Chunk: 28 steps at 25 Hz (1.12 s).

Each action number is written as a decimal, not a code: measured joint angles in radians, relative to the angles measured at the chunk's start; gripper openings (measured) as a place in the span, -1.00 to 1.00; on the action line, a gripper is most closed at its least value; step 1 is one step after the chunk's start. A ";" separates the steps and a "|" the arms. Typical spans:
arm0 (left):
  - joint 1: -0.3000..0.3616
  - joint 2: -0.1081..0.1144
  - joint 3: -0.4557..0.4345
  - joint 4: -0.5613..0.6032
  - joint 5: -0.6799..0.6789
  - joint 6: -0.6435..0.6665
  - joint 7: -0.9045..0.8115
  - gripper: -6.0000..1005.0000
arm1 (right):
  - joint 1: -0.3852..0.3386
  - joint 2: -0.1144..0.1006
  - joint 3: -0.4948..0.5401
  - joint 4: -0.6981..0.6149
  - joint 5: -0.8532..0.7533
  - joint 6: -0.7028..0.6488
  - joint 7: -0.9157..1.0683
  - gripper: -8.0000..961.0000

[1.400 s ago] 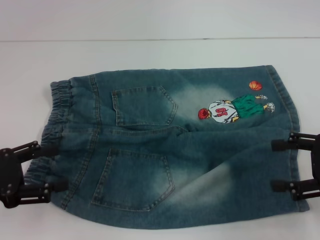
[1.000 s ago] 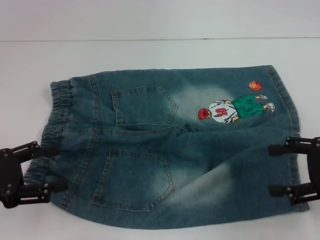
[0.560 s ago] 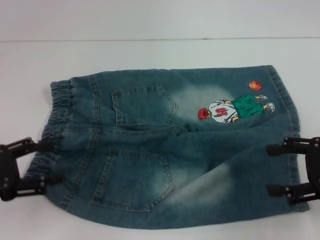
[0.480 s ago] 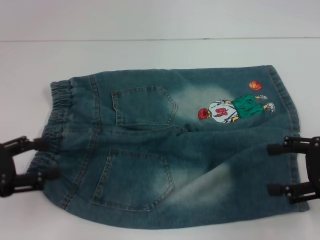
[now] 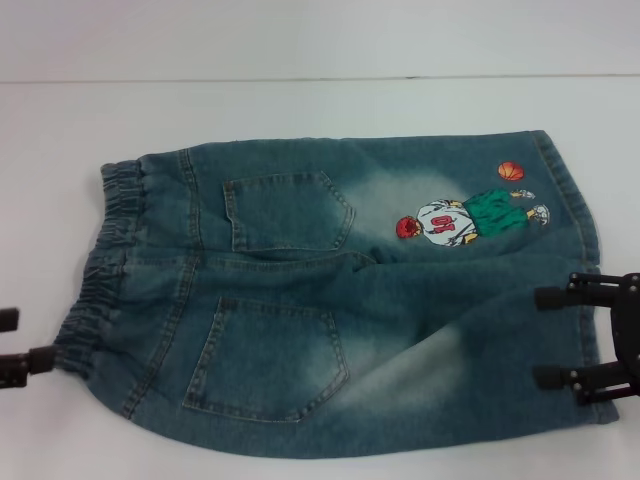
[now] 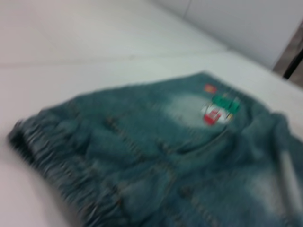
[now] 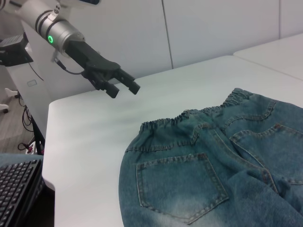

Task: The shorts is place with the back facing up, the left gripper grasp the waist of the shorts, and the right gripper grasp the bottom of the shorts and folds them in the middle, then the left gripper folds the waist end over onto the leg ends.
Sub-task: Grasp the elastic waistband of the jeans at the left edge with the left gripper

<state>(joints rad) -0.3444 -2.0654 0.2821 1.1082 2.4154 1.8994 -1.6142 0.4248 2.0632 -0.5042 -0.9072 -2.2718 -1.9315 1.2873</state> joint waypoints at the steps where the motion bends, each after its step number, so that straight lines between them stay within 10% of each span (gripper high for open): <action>1: 0.000 -0.004 0.006 0.016 0.010 -0.003 -0.013 0.76 | 0.000 0.000 0.000 0.000 0.000 0.001 0.001 0.96; 28: -0.066 -0.073 0.255 0.017 0.238 -0.317 -0.143 0.76 | -0.009 0.018 -0.008 -0.001 0.000 0.016 0.019 0.96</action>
<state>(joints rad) -0.4102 -2.1381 0.5371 1.1256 2.6536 1.5824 -1.7568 0.4157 2.0816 -0.5120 -0.9081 -2.2718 -1.9158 1.3064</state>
